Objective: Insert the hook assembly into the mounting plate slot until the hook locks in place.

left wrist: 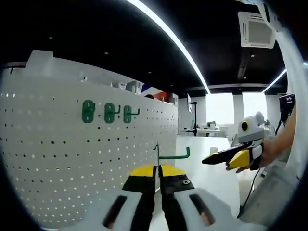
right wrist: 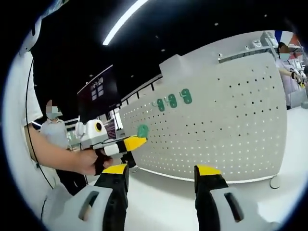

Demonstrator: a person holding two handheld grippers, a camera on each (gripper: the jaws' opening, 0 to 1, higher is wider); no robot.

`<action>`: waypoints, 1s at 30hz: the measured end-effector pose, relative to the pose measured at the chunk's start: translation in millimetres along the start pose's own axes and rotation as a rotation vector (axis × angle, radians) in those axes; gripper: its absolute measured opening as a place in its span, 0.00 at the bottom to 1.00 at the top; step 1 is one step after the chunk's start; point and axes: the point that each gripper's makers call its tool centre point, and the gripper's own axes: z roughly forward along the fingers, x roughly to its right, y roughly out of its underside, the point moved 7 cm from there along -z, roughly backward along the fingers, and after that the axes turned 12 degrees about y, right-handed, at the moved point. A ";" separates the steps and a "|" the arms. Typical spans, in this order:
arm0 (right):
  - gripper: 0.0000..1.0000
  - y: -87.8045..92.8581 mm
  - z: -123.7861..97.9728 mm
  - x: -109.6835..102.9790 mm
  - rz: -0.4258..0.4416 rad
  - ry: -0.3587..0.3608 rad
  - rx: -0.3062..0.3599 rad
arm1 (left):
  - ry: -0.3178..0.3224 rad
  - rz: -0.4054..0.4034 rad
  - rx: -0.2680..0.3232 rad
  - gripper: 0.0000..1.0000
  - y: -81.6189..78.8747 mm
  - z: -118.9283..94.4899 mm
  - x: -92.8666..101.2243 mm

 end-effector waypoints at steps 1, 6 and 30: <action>0.48 -0.9 2.3 -1.9 0.005 -0.006 0.005 | 0.000 0.000 -0.001 0.02 0.2 0.3 0.6; 0.42 -7.8 15.1 -14.1 -0.002 -0.039 0.039 | -0.002 -0.005 0.001 0.02 -0.6 0.5 1.0; 0.23 -24.2 61.8 -39.8 0.014 -0.087 0.097 | -0.002 -0.001 0.008 0.02 -3.5 5.0 5.0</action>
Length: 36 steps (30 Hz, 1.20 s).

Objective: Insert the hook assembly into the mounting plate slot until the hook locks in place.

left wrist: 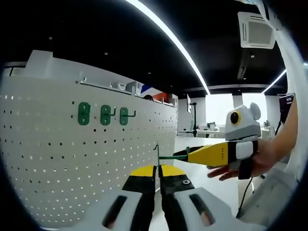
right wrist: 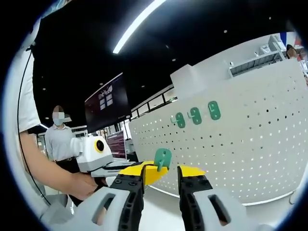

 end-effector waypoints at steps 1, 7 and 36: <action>0.22 -0.4 0.5 -0.8 -0.004 0.001 0.002 | 0.000 0.000 0.001 0.02 -0.2 0.0 0.1; 0.17 -3.0 7.5 -2.2 0.001 0.004 0.012 | 0.001 0.000 0.001 0.02 -0.4 0.4 1.8; 0.01 -0.2 14.1 -8.7 -0.003 0.062 0.006 | -0.026 0.005 0.012 0.02 -1.6 -1.5 8.2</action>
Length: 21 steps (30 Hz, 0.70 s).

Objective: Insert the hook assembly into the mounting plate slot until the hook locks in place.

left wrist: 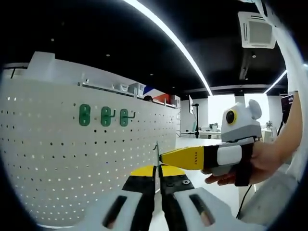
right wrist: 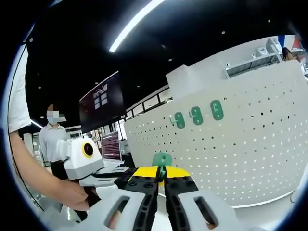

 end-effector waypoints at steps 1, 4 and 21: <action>0.01 -0.1 -0.3 -0.4 -0.004 0.002 0.000 | 0.001 0.001 -0.001 0.02 0.0 0.3 0.2; 0.01 0.3 -0.7 0.1 0.003 0.002 -0.001 | 0.005 0.012 -0.004 0.03 0.7 0.6 0.1; 0.01 3.9 -1.7 2.9 0.017 -0.005 -0.019 | 0.016 0.026 -0.146 0.77 27.3 6.9 6.5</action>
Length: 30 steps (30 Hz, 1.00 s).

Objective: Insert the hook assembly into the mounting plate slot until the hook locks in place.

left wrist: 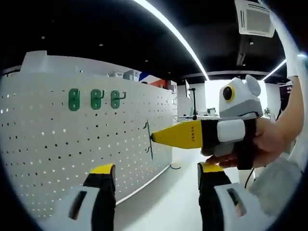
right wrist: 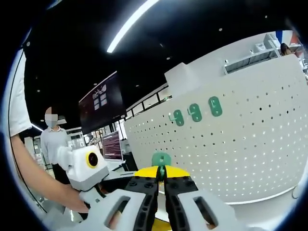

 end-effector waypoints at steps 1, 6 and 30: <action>0.01 0.4 -0.1 0.1 0.000 0.000 -0.001 | -0.001 -0.002 0.003 0.79 0.2 -0.5 -0.3; 0.01 1.3 -0.1 -1.3 0.008 -0.003 -0.003 | -0.022 -0.019 0.008 0.92 1.0 -1.8 -1.9; 0.01 -26.1 1.2 24.4 -0.170 0.124 0.023 | -0.065 -0.041 -0.017 0.91 13.1 -25.4 -4.5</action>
